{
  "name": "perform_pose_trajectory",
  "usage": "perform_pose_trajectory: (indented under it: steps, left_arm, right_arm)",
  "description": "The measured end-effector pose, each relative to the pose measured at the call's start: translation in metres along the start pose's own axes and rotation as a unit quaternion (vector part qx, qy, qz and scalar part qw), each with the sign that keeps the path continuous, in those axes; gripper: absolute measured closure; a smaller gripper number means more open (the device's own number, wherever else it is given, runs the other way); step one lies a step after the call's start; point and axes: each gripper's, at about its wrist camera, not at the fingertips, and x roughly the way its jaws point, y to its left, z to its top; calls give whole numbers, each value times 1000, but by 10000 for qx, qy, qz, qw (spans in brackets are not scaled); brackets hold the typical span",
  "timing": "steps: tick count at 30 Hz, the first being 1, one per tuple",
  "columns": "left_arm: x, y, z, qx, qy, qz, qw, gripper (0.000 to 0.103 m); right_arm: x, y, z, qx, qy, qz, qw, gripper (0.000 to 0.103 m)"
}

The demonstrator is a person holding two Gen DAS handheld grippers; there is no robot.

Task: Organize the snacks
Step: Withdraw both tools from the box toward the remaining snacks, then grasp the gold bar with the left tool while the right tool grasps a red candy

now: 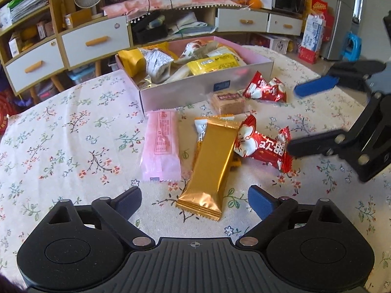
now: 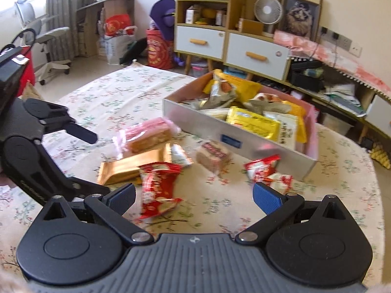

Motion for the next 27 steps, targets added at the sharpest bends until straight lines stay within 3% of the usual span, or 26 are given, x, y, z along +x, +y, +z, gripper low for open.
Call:
perform_pose_trajectory:
  steps: [6, 12, 13, 20, 27]
  left_arm:
    - [-4, 1, 4, 112, -141, -106, 9998, 25]
    - [-1, -4, 8, 350, -172, -143, 9991, 49]
    - [-1, -6, 9, 391, -194, -159, 9989, 52]
    - [6, -17, 20, 635, -211, -301, 9973, 59]
    - [26, -17, 24, 669, 271, -201, 9972, 65]
  right_arm:
    - [13, 8, 2, 55, 184, 333, 9993, 25]
    - [25, 20, 2, -158, 484, 443, 9977, 55]
    - [25, 20, 1, -199, 519, 433, 9975, 66]
    - [16, 14, -2, -264, 498, 440, 9974, 67]
    - [12, 8, -6, -253, 525, 357, 9977, 67]
